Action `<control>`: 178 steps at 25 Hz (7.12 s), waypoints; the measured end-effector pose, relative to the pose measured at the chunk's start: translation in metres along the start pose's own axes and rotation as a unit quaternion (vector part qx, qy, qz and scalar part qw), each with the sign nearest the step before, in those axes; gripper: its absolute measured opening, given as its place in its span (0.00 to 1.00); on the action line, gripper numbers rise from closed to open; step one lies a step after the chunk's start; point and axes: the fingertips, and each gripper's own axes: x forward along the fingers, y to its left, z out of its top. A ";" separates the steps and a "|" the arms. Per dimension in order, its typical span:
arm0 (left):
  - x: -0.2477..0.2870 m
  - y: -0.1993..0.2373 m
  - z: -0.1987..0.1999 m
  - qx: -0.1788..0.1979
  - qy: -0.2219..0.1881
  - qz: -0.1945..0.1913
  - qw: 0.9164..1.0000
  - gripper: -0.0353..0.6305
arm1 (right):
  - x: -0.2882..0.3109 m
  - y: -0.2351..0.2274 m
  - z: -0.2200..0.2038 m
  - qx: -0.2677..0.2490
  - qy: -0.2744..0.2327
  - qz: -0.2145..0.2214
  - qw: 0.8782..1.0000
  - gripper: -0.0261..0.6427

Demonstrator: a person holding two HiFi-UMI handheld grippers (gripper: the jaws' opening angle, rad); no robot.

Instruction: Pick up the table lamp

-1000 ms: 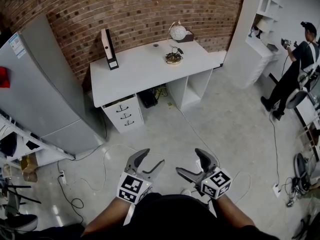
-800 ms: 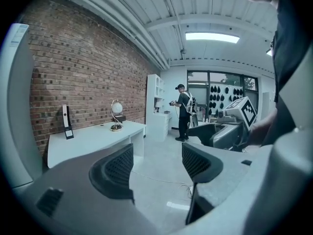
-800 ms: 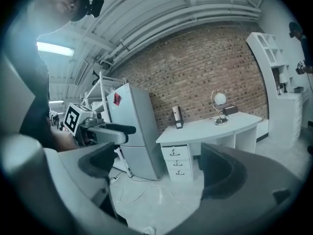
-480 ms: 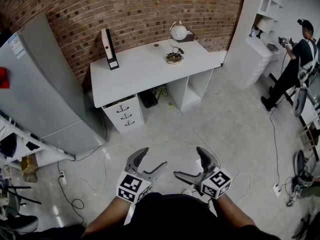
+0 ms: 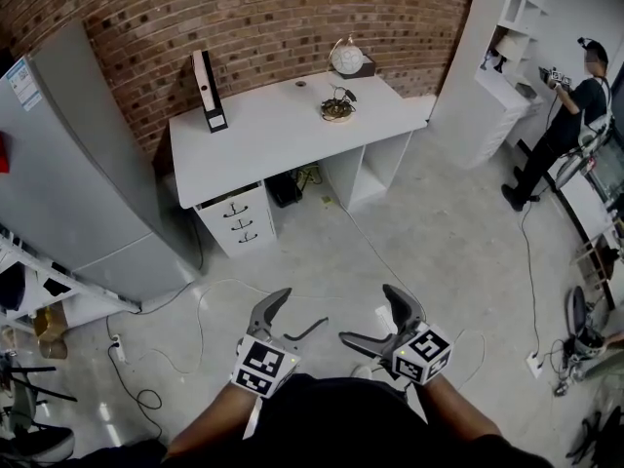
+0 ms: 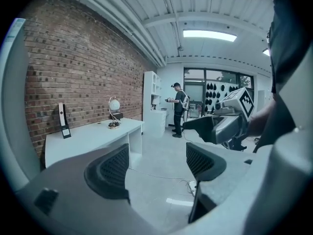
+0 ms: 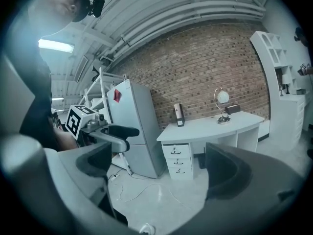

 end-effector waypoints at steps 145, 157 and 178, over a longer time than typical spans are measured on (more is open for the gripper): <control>0.593 0.544 0.236 -0.085 0.000 0.240 0.967 0.58 | 0.457 -0.750 0.248 -0.035 0.075 0.136 0.987 0.78; 0.598 0.548 0.251 -0.087 0.003 0.257 0.962 0.57 | 0.500 -0.794 0.208 -0.063 0.103 0.101 0.988 0.63; 0.604 0.558 0.260 -0.053 0.043 0.238 0.969 0.45 | 0.555 -0.798 0.152 -0.149 0.176 0.081 0.970 0.36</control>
